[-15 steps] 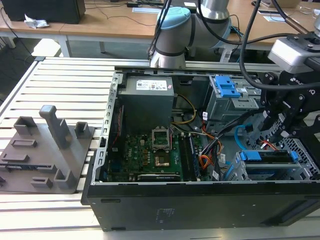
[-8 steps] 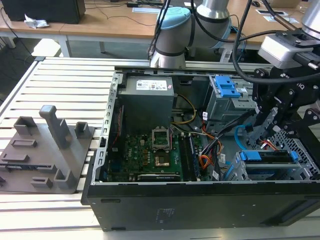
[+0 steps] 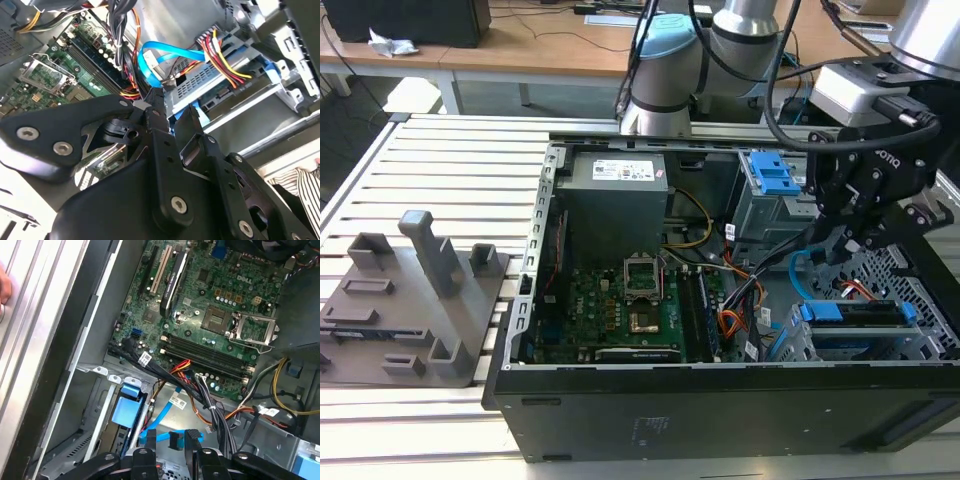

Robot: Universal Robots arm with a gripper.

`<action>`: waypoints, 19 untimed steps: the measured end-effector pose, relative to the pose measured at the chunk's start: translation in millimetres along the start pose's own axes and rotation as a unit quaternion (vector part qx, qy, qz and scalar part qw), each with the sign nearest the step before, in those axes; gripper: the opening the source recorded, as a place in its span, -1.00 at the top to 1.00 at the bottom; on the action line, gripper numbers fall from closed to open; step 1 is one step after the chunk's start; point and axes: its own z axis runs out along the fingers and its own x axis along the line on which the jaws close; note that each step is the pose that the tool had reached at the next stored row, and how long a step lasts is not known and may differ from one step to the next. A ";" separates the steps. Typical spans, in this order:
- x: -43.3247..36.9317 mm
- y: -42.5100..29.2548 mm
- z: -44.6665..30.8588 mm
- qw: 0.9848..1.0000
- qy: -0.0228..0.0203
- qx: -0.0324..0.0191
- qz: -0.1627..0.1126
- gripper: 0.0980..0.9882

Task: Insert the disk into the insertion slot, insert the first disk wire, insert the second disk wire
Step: 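Insert the second disk wire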

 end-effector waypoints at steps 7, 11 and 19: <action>-11.1 -2.0 9.8 1.000 0.012 -0.004 -0.001 0.41; -11.2 -2.4 15.4 1.000 0.018 -0.006 -0.004 0.41; -11.3 -2.4 15.4 1.000 0.018 -0.006 -0.006 0.85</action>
